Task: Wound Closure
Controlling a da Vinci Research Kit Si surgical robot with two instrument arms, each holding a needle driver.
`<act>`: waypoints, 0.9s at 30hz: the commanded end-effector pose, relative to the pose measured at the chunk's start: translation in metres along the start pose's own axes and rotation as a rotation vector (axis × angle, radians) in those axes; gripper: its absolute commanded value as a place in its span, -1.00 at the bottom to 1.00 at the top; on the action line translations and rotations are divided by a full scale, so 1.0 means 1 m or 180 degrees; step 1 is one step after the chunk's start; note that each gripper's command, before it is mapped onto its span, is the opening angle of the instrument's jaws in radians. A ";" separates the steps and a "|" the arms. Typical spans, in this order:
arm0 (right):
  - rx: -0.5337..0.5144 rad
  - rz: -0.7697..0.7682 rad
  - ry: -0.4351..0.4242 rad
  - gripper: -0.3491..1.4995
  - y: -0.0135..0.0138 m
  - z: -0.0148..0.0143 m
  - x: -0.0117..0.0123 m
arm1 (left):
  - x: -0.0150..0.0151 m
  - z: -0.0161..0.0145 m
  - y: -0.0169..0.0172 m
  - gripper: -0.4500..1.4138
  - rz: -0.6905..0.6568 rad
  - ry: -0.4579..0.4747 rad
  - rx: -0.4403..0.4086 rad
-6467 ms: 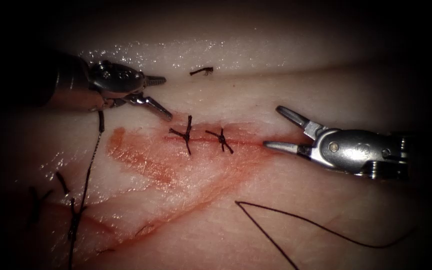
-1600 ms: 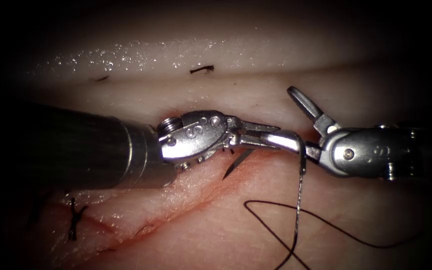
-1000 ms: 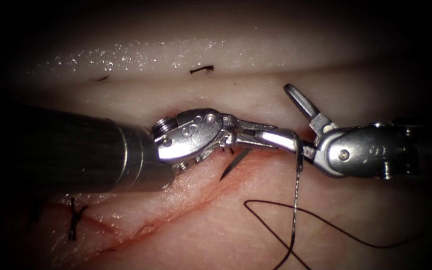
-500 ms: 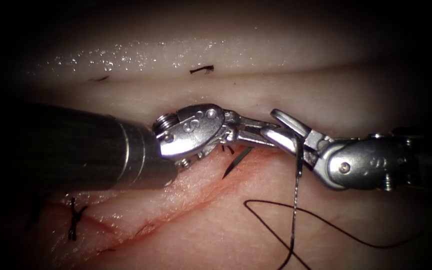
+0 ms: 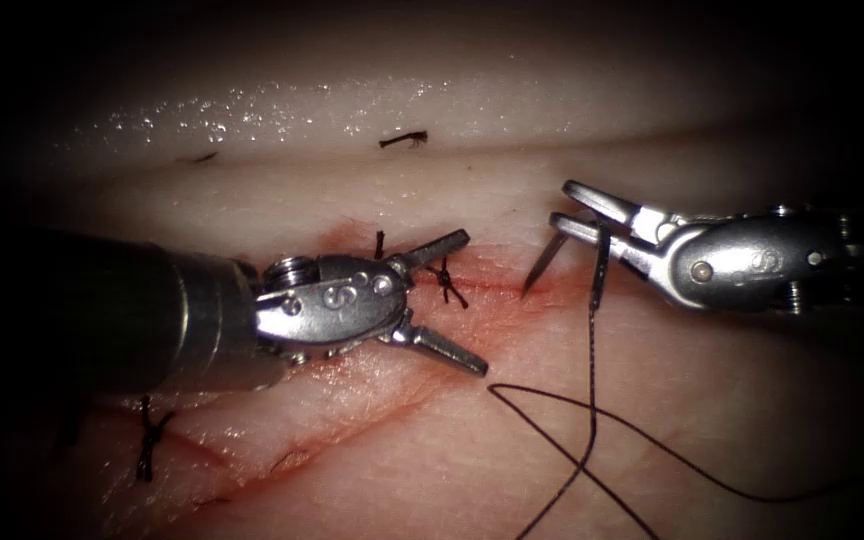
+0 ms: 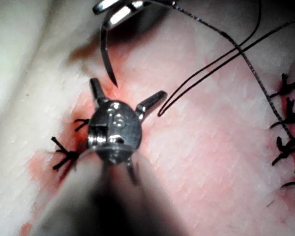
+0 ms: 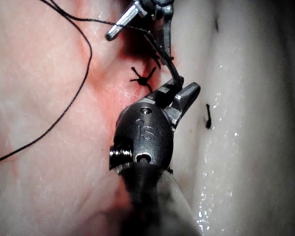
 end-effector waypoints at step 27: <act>0.0048 -0.0365 -0.0085 -1.00 0.0002 0.0055 -0.0023 | -0.0077 0.0070 -0.0007 -0.44 0.0132 -0.0338 -0.0013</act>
